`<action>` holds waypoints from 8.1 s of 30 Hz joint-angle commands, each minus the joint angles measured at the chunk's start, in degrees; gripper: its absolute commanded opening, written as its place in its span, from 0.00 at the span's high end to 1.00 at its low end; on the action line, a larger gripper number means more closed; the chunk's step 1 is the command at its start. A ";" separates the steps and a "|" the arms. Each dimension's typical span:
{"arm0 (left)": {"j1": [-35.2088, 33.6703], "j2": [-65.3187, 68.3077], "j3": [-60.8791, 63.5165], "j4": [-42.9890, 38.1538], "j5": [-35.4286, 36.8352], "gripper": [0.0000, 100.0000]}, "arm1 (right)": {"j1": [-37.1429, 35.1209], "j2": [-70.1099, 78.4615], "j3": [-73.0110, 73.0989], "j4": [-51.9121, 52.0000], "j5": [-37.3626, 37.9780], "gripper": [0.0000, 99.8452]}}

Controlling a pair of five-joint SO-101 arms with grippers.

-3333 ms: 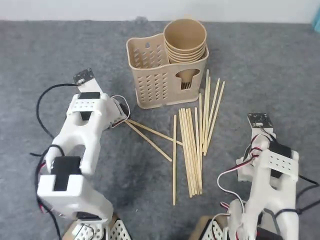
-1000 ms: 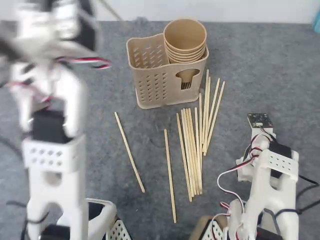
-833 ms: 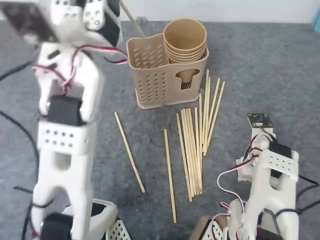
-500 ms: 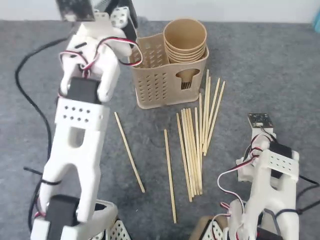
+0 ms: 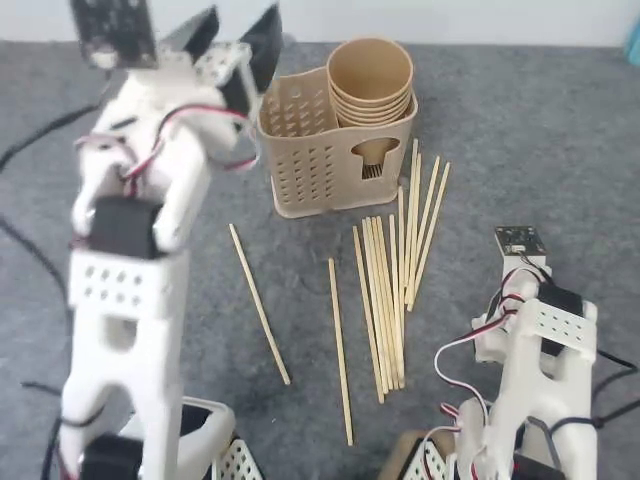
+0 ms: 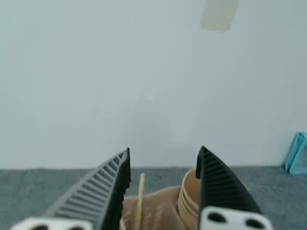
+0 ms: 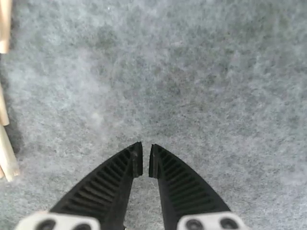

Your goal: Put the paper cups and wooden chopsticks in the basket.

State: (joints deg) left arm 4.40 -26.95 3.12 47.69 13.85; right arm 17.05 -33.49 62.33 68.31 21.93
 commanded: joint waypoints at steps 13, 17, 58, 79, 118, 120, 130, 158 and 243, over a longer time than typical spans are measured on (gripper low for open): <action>-15.30 -3.87 26.42 29.54 1.05 0.78 | 0.31 -0.75 -0.18 -0.22 0.35 0.95; -15.30 -3.78 41.19 15.38 1.05 0.79 | 0.31 -0.75 -0.18 -0.22 0.35 0.95; -9.41 34.73 30.64 3.78 13.27 0.99 | 0.40 -0.75 0.26 0.66 0.26 0.95; -16.44 -10.73 16.84 0.09 12.84 0.99 | 0.40 -0.75 0.26 0.48 0.53 0.95; -2.02 1.32 30.29 -50.20 2.64 0.82 | 0.40 -0.75 0.18 -0.75 0.35 0.95; -2.46 -1.41 29.85 -44.66 2.64 0.75 | 0.40 -0.75 0.18 -0.75 0.35 0.95; -2.73 -24.18 24.57 -11.25 2.73 0.85 | 0.40 -0.75 0.35 -0.48 0.35 0.95; -13.01 -39.38 86.64 -18.55 2.29 0.93 | 0.31 0.04 -13.98 3.47 -15.47 0.87; -15.21 -4.31 68.44 -20.40 2.02 0.78 | -27.82 34.15 -109.10 26.15 -30.59 0.99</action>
State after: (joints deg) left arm -10.55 -31.34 73.89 28.70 15.43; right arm -6.86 4.92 -46.15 97.67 -12.53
